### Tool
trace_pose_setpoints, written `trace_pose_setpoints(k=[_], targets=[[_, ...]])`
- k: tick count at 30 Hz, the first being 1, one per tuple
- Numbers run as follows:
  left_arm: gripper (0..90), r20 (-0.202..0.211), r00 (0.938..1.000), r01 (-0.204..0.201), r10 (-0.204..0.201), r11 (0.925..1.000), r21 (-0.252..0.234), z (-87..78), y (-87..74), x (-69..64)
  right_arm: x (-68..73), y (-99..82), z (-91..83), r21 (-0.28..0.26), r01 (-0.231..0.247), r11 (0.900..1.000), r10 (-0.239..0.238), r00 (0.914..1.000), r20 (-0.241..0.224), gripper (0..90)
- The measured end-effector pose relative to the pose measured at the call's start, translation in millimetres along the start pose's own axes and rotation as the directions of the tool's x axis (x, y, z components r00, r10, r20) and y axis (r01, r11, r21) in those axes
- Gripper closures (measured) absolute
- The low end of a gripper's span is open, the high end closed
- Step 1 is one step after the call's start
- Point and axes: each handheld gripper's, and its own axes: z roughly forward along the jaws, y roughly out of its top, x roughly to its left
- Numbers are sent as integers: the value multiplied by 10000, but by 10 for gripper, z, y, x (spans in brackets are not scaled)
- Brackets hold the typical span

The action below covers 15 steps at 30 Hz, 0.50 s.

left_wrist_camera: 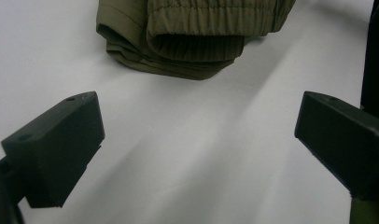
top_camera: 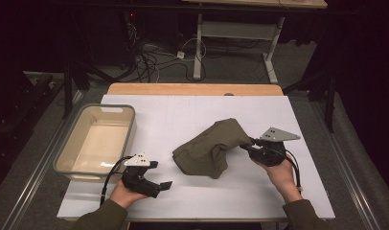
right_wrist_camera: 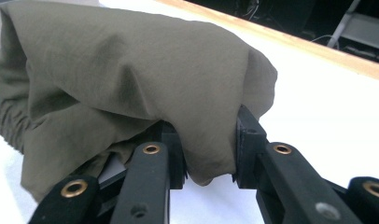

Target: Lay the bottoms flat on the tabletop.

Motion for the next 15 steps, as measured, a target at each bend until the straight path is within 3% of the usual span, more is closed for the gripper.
trace_pose_setpoints(k=[7,15], targets=[[9,2,10000,6,-6,10000,15,2,0,0,-40,138,16,-255,154,9996,-147,9996,257,724],[9,-2,10000,5,-5,10000,5,1,0,1,-75,347,185,-353,411,9985,-395,9982,453,726]])
